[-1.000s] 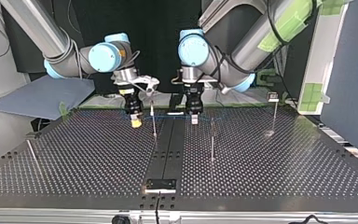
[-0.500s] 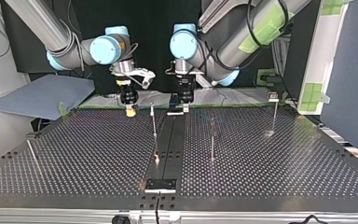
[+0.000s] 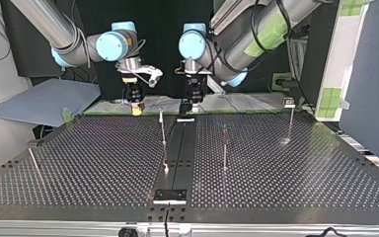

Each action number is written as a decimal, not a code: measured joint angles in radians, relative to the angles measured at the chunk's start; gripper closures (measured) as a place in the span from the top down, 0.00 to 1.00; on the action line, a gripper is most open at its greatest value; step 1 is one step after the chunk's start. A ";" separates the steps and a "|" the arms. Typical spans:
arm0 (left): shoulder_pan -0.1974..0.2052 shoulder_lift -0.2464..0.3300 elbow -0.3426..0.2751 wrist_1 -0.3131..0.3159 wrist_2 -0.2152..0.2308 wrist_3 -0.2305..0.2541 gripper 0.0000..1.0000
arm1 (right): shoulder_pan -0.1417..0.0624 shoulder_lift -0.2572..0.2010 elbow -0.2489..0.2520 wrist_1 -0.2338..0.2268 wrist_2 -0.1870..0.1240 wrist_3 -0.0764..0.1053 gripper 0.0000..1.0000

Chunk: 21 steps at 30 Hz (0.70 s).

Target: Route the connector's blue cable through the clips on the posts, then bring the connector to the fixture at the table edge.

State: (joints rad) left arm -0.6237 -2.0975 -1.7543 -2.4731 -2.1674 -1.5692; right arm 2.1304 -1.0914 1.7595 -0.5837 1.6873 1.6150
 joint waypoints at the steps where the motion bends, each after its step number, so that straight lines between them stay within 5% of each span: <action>1: -0.002 -0.006 0.000 0.002 0.000 0.001 0.07 | 0.000 0.001 0.002 -0.002 0.003 0.000 0.00; 9: -0.017 -0.035 -0.001 0.022 -0.002 -0.003 0.07 | 0.000 0.016 0.008 -0.008 0.009 -0.010 0.00; 21: -0.034 -0.050 -0.002 0.032 -0.004 0.001 0.07 | -0.011 0.103 0.013 -0.055 0.005 -0.023 0.00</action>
State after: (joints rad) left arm -0.6574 -2.1476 -1.7561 -2.4407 -2.1713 -1.5677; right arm 2.1192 -0.9886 1.7725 -0.6383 1.6924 1.5919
